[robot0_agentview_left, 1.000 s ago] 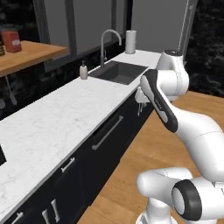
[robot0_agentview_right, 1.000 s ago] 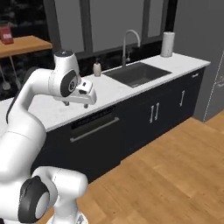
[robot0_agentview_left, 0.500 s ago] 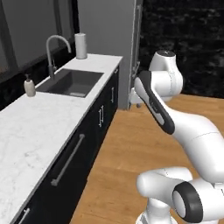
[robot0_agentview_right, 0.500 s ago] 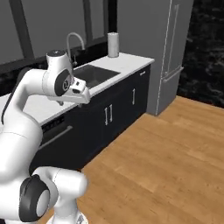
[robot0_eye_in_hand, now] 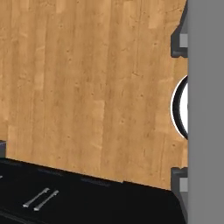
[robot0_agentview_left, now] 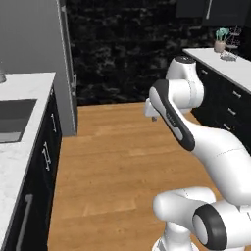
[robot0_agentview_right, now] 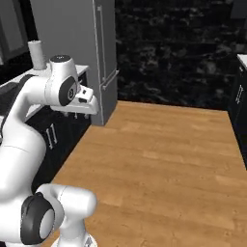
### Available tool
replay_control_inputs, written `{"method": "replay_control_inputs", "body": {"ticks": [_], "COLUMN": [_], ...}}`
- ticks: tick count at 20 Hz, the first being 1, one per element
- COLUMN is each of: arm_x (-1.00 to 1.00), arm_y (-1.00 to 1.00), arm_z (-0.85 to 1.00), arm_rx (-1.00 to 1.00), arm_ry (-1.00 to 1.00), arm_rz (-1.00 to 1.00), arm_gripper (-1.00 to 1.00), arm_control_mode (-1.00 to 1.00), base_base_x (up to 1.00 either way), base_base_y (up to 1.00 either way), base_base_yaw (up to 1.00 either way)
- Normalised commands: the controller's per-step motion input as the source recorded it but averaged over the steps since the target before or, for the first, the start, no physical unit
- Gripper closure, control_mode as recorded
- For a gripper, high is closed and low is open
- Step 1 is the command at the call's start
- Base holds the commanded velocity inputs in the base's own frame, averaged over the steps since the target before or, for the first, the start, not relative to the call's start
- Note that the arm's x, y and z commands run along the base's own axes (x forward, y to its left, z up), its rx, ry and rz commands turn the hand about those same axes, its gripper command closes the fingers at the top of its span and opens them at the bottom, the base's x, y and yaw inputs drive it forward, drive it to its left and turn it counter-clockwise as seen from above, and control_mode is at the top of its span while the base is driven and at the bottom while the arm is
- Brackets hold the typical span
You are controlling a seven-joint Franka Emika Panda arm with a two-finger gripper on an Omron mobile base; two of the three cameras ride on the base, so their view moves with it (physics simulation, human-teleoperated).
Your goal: Gather all objects into one cabinet and sort the glasses and bowls to opposite sides.
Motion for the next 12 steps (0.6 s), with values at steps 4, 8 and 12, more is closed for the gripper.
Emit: {"method": "replay_control_inputs", "body": {"ticks": [4, 8, 12], "arm_x": [0.00, 0.00, 0.00], "arm_y": [0.00, 0.00, 0.00], "arm_z": [0.00, 0.00, 0.00], "arm_rx": [0.00, 0.00, 0.00], "arm_ry": [0.00, 0.00, 0.00], "arm_rz": [0.00, 0.00, 0.00], "arm_gripper": [-1.00, -1.00, -1.00], "arm_control_mode": [1.00, 1.00, 1.00], "base_base_x": [0.41, 0.44, 0.52], "base_base_y": [-0.39, -0.40, -0.35], "base_base_yaw": [-0.66, -0.65, -0.63]}}
